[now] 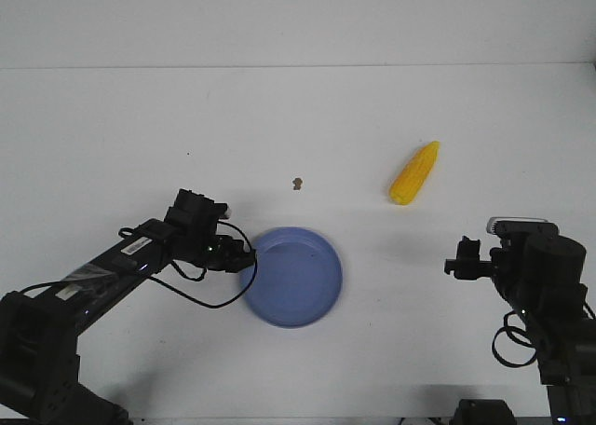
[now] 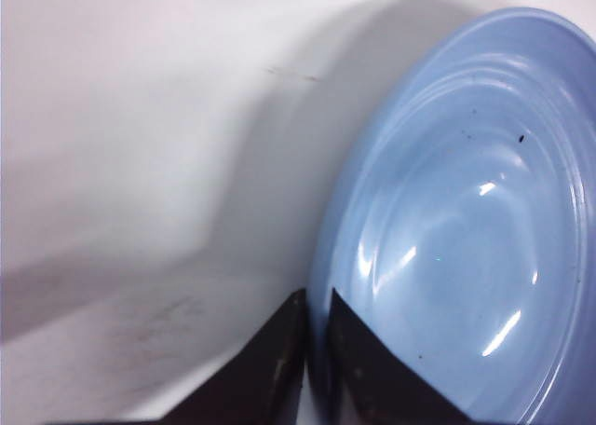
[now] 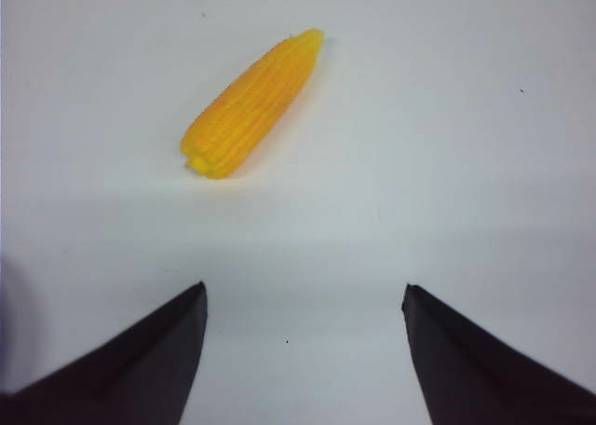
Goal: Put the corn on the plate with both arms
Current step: 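Grip the plate rim with the left gripper and drag it toward the center, then release the plate and pull the left gripper back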
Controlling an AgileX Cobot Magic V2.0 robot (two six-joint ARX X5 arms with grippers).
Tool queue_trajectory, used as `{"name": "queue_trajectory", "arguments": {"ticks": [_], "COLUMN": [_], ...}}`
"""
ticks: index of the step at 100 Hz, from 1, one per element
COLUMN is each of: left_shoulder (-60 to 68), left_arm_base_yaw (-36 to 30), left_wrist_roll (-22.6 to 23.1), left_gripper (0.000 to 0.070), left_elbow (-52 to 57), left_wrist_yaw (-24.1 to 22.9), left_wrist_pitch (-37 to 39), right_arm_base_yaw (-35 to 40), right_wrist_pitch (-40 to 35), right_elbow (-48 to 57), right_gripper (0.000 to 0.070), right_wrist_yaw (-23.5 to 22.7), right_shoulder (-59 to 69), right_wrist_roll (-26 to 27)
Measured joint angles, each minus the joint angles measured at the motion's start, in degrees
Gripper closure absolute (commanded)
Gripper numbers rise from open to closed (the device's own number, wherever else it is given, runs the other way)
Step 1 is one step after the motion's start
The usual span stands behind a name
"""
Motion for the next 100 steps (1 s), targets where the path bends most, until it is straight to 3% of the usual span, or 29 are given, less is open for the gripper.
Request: {"name": "queue_trajectory", "arguments": {"ticks": [23, 39, 46, 67, 100], "left_shoulder": [0.0, 0.0, -0.2, -0.5, -7.9], "left_arm_base_yaw": [0.0, 0.0, 0.0, 0.3, 5.0], "left_wrist_roll": [0.4, 0.4, 0.5, 1.2, 5.5], "left_gripper": [0.0616, 0.031, 0.0233, 0.023, 0.0237], "left_elbow": [0.0, 0.0, 0.1, 0.3, 4.7], "left_wrist_yaw": [-1.4, -1.0, -0.3, 2.9, 2.4], "left_wrist_pitch": [-0.7, -0.5, 0.0, 0.2, -0.5], "right_arm_base_yaw": [0.0, 0.0, 0.0, 0.0, 0.0], "right_wrist_pitch": [0.0, 0.0, 0.0, 0.0, 0.0], "right_elbow": [0.0, 0.0, 0.0, 0.0, 0.0], "right_gripper": [0.0252, 0.0252, 0.0252, 0.0252, 0.0253], "right_wrist_yaw": [0.0, 0.0, 0.0, 0.0, 0.0], "right_shoulder": [0.0, 0.0, 0.0, 0.0, 0.0], "right_wrist_roll": [0.0, 0.0, 0.0, 0.0, 0.0]}}
